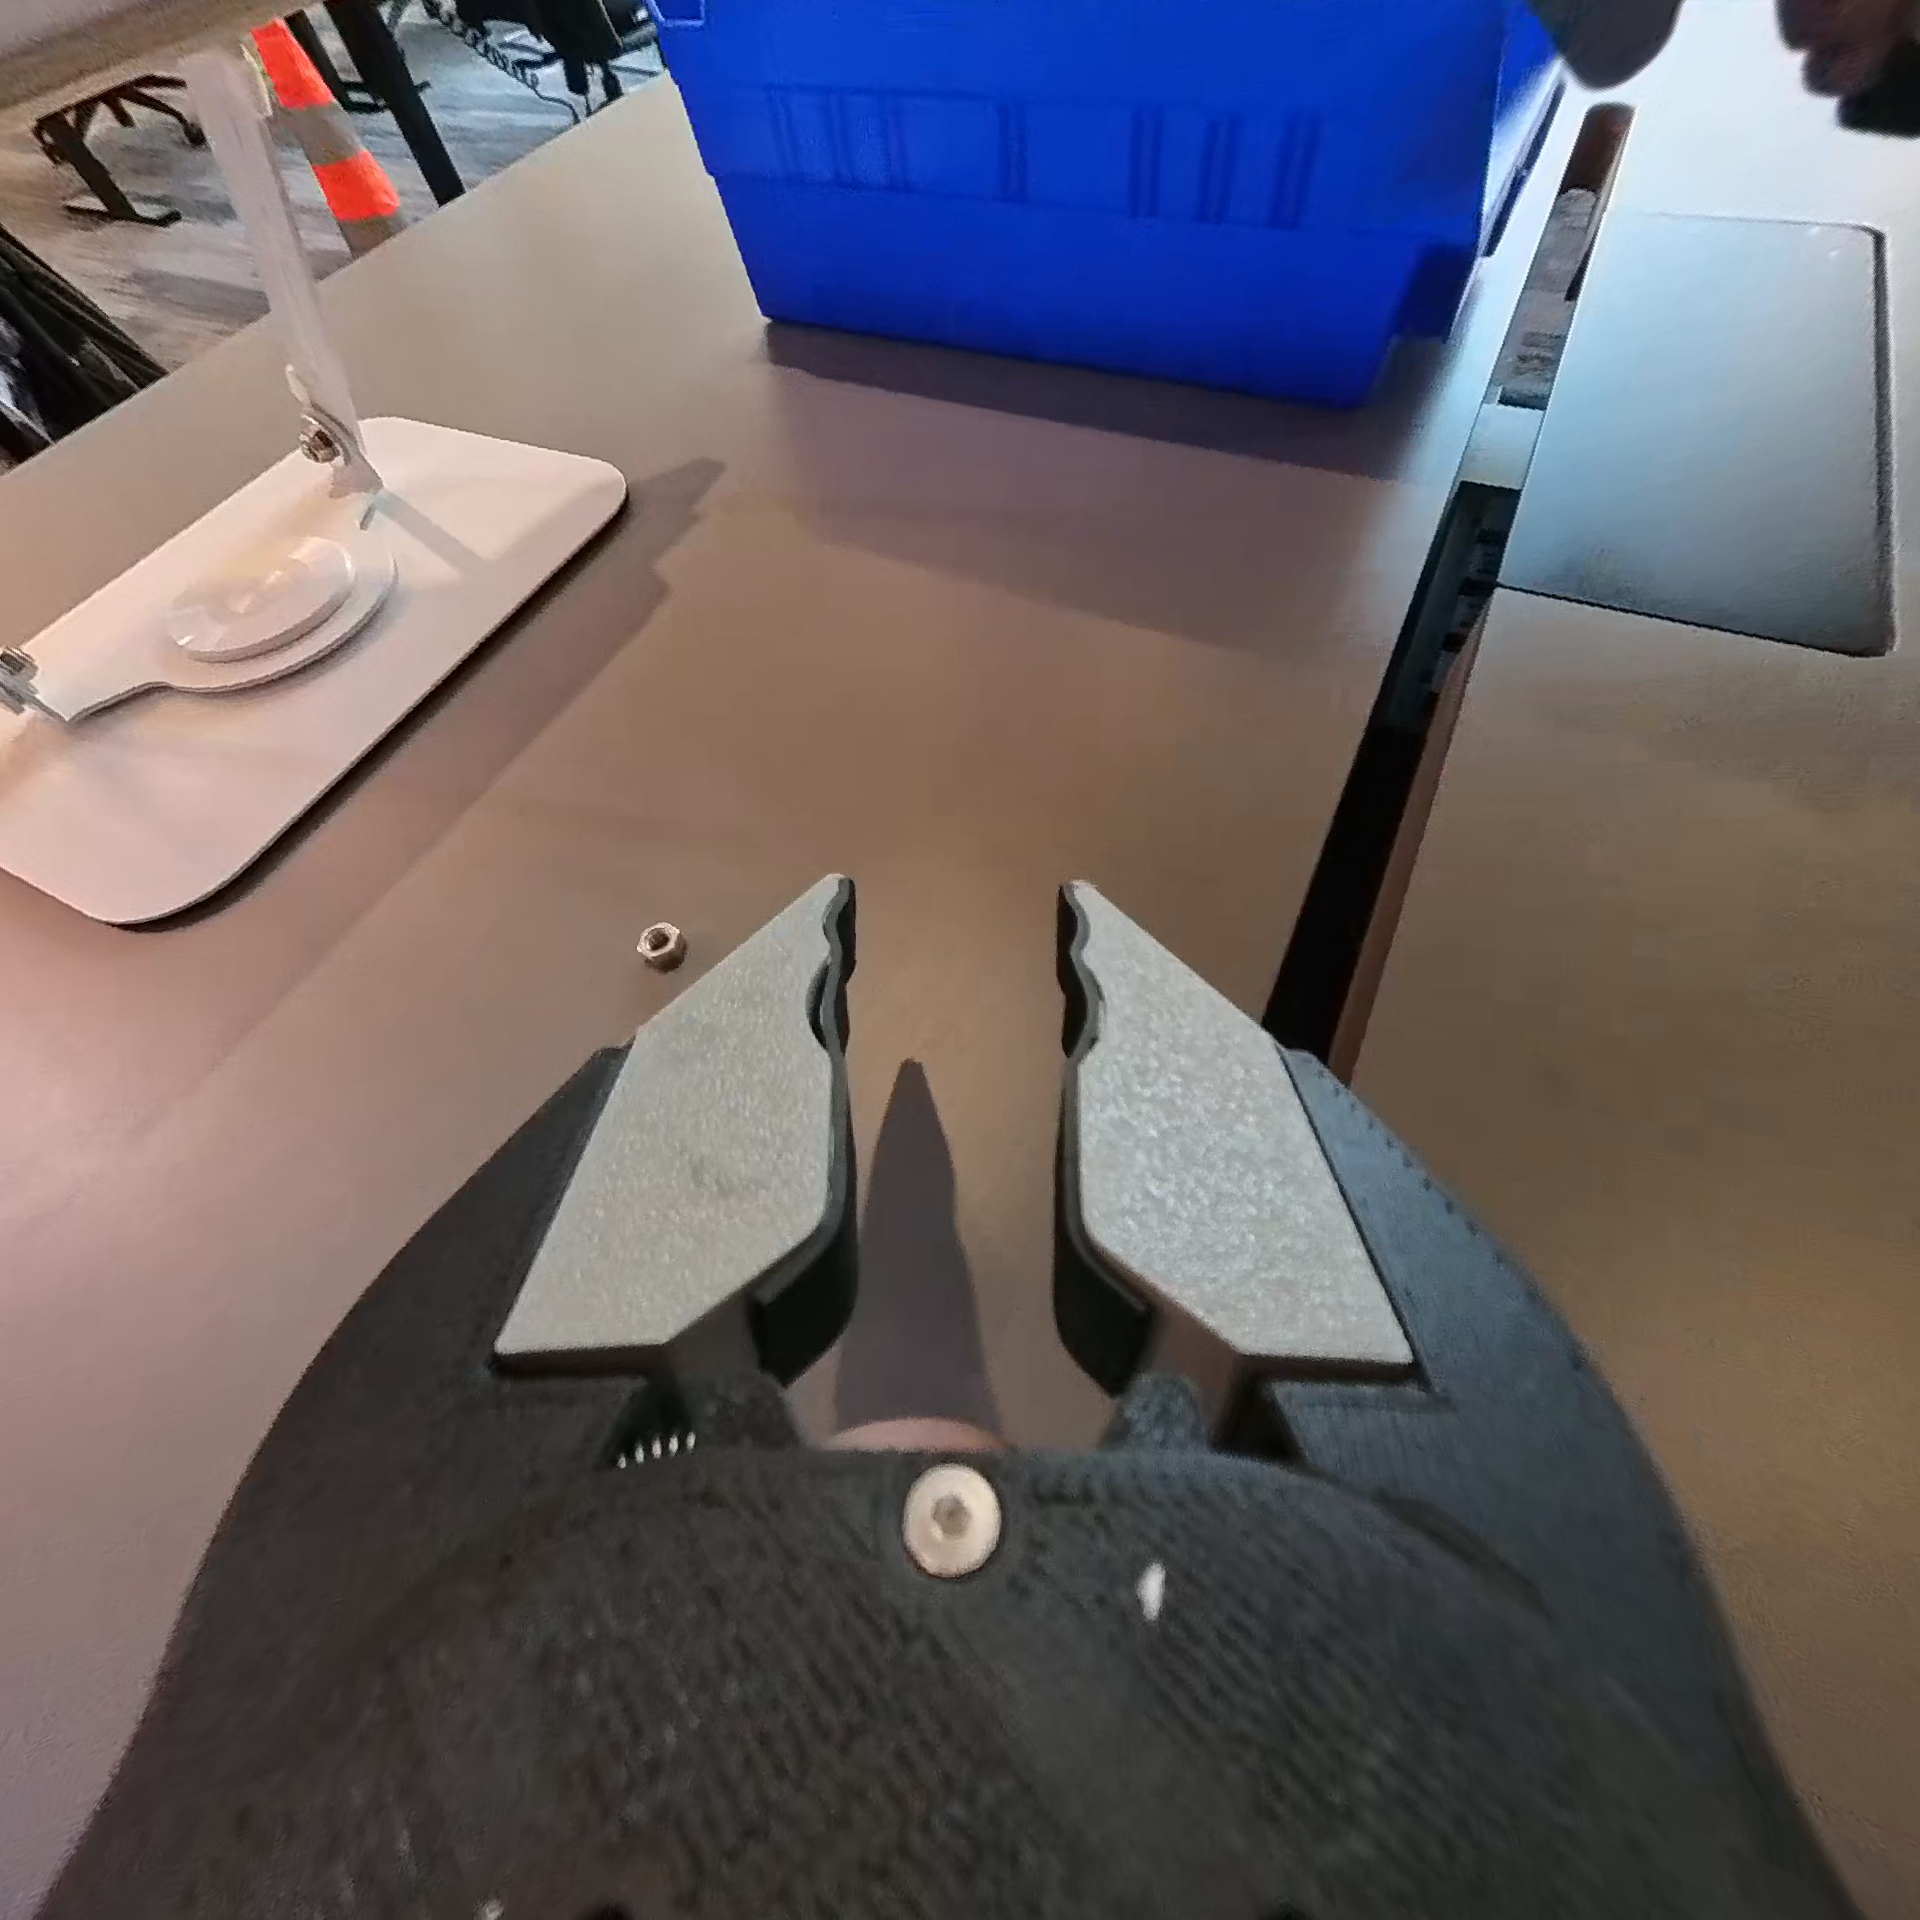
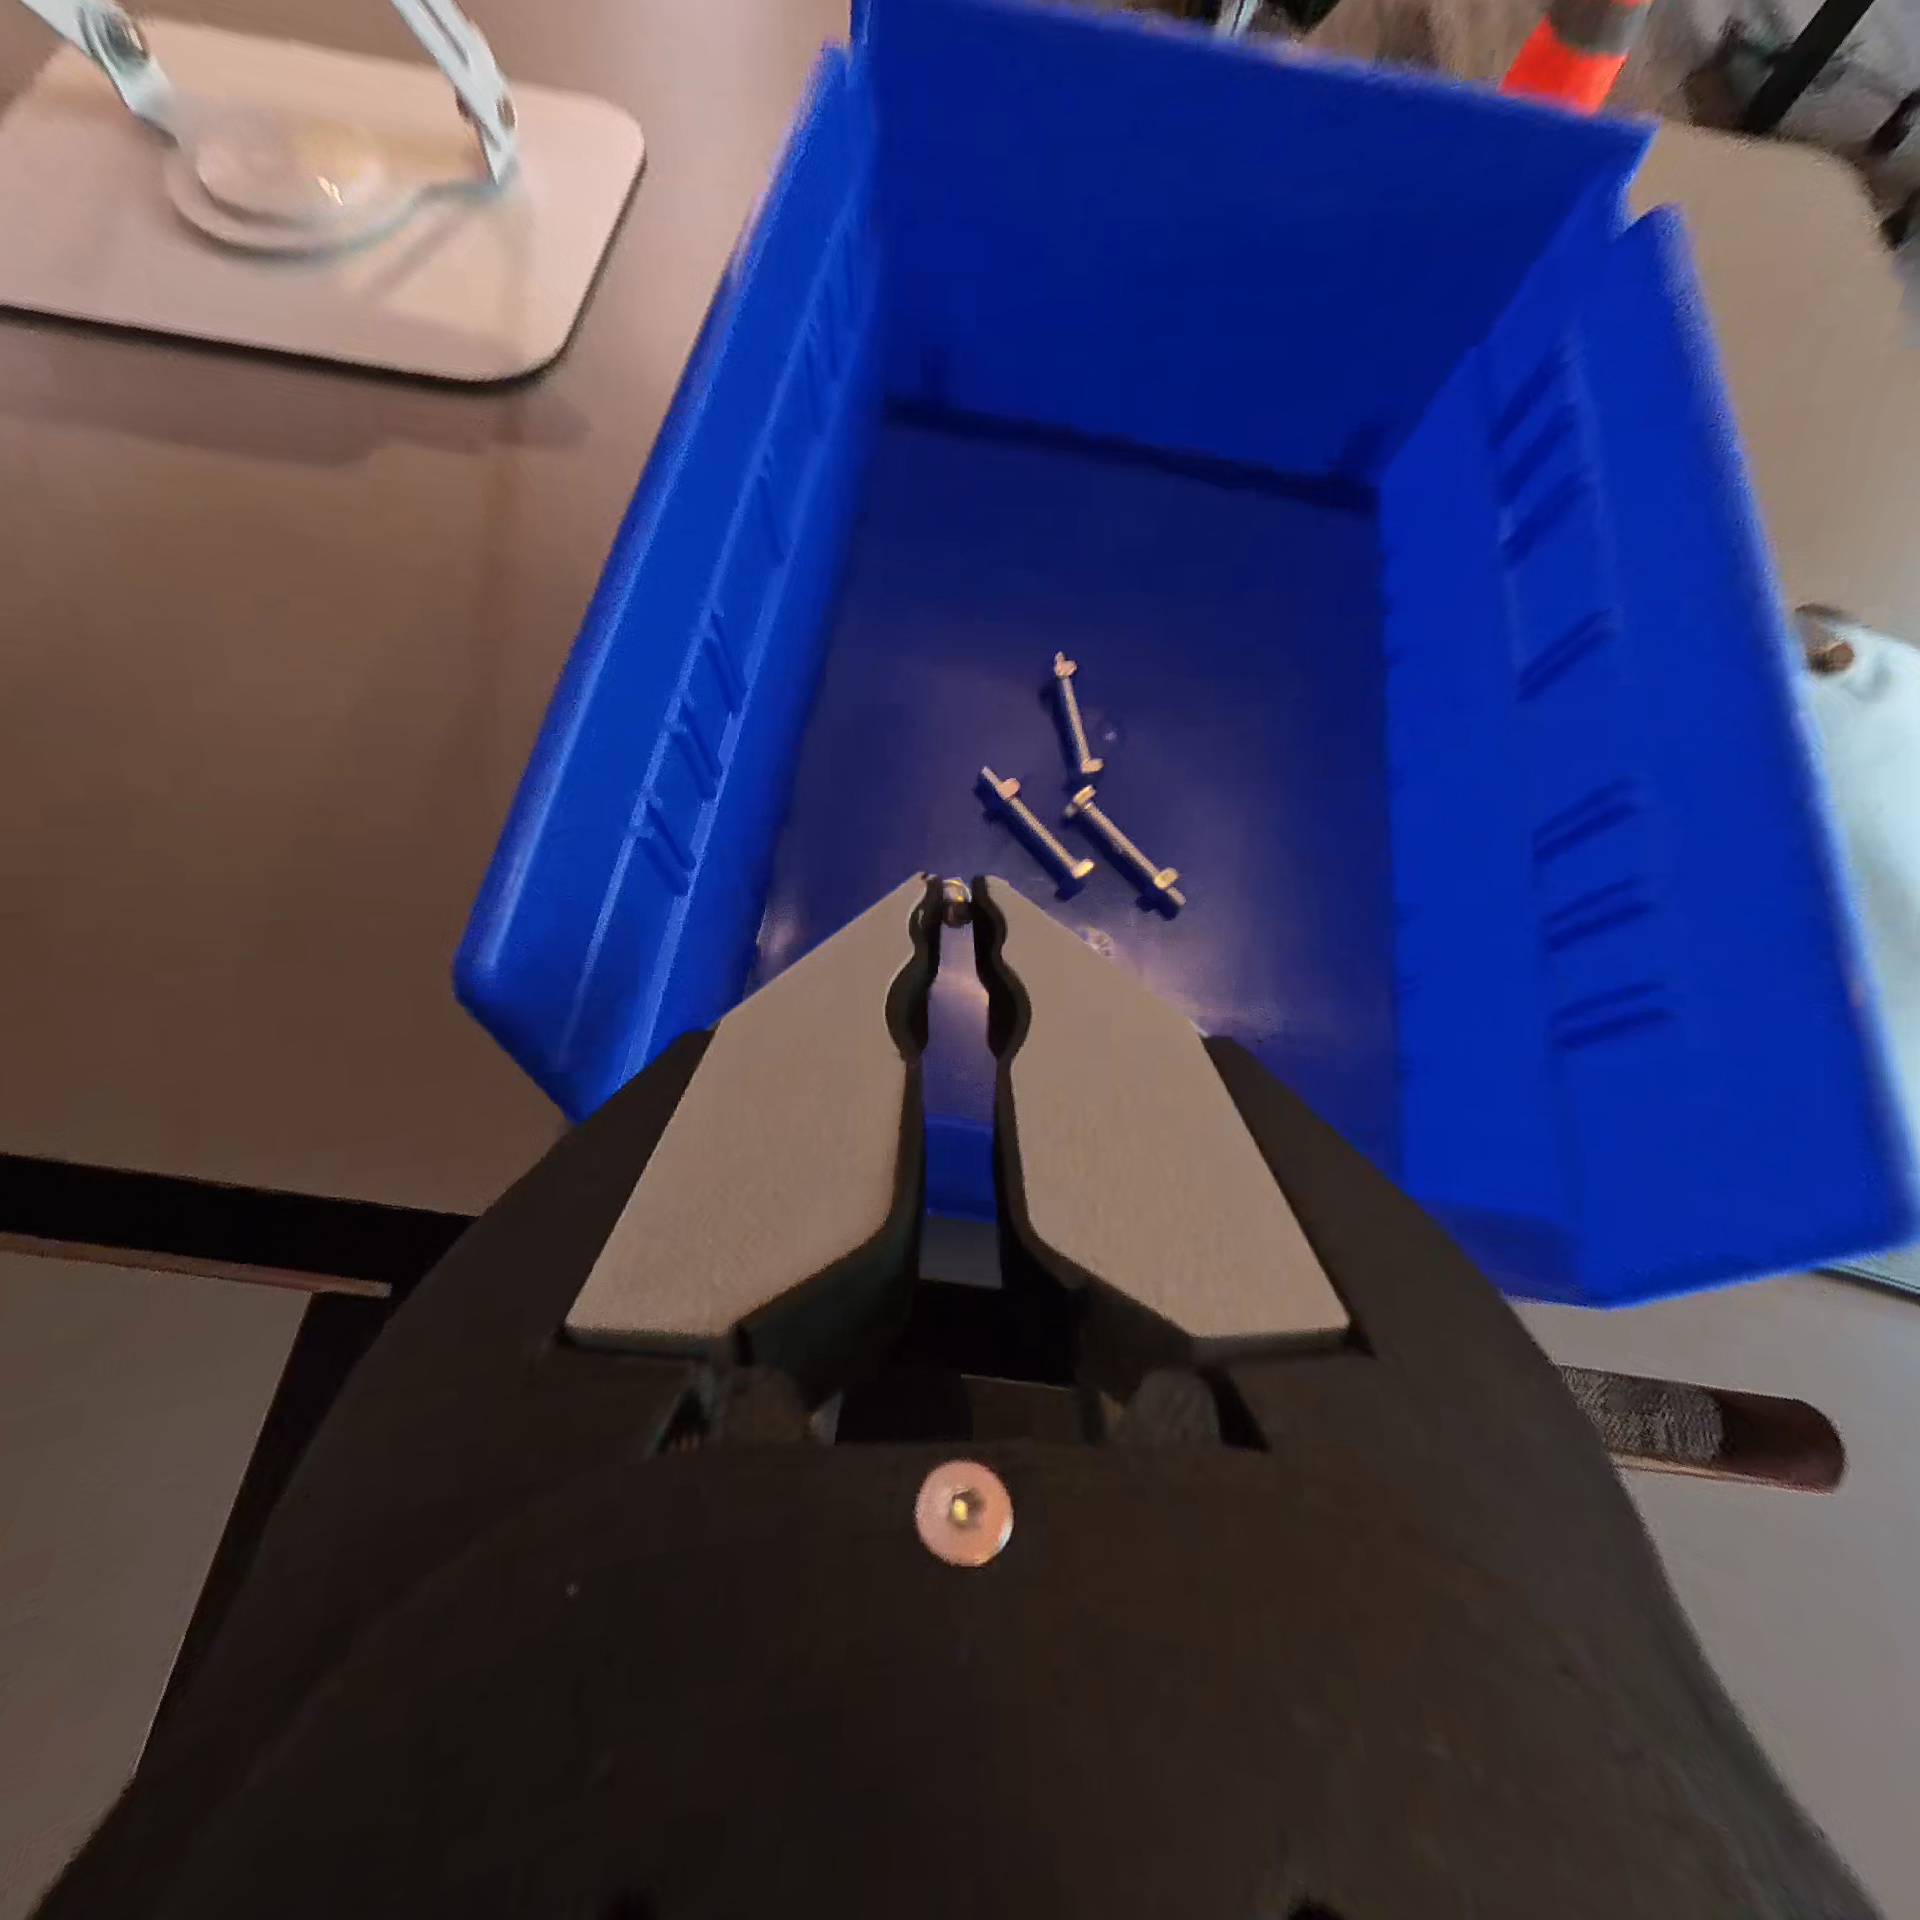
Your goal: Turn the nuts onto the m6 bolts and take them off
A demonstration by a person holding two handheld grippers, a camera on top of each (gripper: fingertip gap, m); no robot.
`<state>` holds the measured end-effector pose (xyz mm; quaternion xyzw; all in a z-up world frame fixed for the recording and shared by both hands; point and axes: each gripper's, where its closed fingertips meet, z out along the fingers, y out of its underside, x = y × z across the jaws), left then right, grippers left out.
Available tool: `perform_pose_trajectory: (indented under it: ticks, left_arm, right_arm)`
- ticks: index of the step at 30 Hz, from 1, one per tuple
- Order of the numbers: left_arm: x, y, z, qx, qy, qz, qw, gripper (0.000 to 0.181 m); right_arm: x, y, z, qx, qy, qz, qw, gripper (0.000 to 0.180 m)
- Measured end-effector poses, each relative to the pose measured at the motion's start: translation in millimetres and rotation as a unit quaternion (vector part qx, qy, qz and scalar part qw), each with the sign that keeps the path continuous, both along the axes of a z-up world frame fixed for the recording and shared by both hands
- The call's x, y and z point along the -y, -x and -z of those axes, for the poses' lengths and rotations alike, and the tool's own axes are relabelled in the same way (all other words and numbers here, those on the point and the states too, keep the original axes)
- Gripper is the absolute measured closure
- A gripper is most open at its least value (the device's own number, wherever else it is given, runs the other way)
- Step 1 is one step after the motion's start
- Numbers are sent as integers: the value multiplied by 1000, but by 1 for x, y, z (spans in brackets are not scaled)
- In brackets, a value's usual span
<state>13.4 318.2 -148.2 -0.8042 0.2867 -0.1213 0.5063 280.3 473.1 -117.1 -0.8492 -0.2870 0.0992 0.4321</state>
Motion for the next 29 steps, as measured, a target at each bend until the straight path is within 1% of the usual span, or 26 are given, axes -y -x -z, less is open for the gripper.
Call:
perform_pose_trajectory:
  ticks: [4, 7, 10, 15, 21, 24, 29]
  left_arm:
    - [-1, 3, 4, -1, 14, -8, 1000, 144]
    - [-4, 17, 11, -8, 38, -40, 998, 143]
    - [-7, 31, 15, 0, 61, -69, 996, 142]
    - [-9, 44, 18, 20, 81, -91, 992, 143]
    - [-10, 48, 19, 19, 85, -99, 991, 143]
    - [-10, 47, 20, 17, 87, -98, 991, 143]
    - [-10, 49, 21, 20, 90, -101, 991, 150]
  right_arm:
    - [1, 8, 20, 18, 27, -15, 999, 177]
    - [3, 14, 27, 19, 42, -25, 999, 174]
    - [3, 17, 25, 17, 38, -28, 999, 164]
    - [5, 19, 25, 20, 37, -33, 999, 162]
    - [8, 18, -1, 0, -21, -26, 999, 162]
    - [12, 19, -21, -9, -54, -27, 998, 162]
    - [26, 40, -62, -38, -123, -43, 991, 158]
